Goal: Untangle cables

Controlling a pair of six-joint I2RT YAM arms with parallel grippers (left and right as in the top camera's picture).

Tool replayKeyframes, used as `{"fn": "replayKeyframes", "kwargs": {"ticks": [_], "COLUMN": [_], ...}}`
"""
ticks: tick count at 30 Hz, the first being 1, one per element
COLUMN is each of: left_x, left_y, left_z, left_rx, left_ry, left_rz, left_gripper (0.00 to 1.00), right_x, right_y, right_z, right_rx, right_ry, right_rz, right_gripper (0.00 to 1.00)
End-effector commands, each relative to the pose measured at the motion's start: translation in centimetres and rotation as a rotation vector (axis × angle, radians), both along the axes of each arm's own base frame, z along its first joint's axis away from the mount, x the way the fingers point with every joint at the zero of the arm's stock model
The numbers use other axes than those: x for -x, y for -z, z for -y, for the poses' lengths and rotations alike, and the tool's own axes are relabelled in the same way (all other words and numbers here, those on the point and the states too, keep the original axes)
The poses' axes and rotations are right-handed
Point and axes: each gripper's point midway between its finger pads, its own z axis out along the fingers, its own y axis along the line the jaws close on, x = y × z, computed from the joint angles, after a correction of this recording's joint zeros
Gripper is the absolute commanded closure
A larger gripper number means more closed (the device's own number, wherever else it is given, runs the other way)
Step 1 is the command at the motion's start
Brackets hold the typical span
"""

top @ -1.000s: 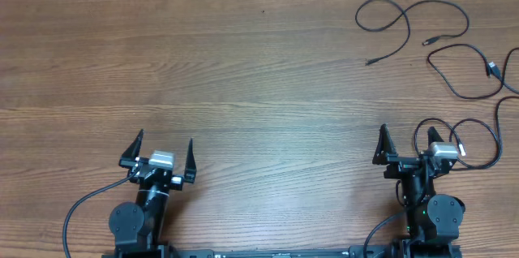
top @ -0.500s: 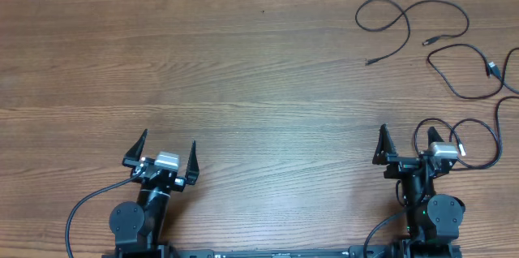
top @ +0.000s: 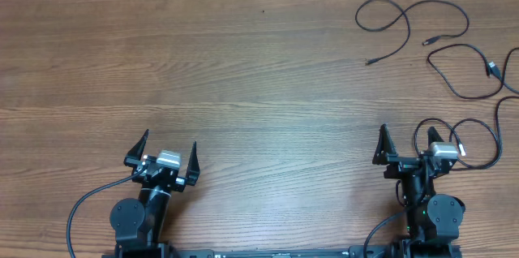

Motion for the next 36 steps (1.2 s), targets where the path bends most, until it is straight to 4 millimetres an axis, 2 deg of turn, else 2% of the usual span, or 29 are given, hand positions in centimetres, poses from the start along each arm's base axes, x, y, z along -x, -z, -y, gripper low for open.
{"fn": "replayKeyframes", "kwargs": {"ticks": [1,7,17,29,32,36], "left_x": [0.0,-0.1,-0.3,-0.3,-0.4,-0.9], "left_y": [0.3,0.8,3.2,5.1,4.9,3.0], "left_z": [-0.2,-0.2,-0.2,-0.2,-0.2,-0.3], "left_rx": [-0.014,-0.012,-0.003,0.006,0.003,-0.053], "left_ry": [-0.008,-0.007,-0.006,-0.002,-0.003,0.001], "left_rz": [-0.007,-0.027,-0.136,-0.219,-0.209,-0.119], "left_gripper": [0.01,0.00,0.00,0.01,0.00,0.01], "right_x": [0.0,0.0,0.0,0.0,0.0,0.0], "right_y": [0.1,0.1,0.1,0.1,0.1,0.1], "right_z": [-0.1,-0.1,-0.1,-0.1,-0.1,-0.1], "right_rx": [0.003,0.003,0.003,0.003,0.003,0.003], "right_ry": [-0.006,-0.006,-0.006,-0.006,-0.006,-0.006], "right_rz": [0.005,0.005,0.005,0.005,0.005,0.005], "right_gripper": [0.00,0.00,0.00,0.00,0.00,0.00]}}
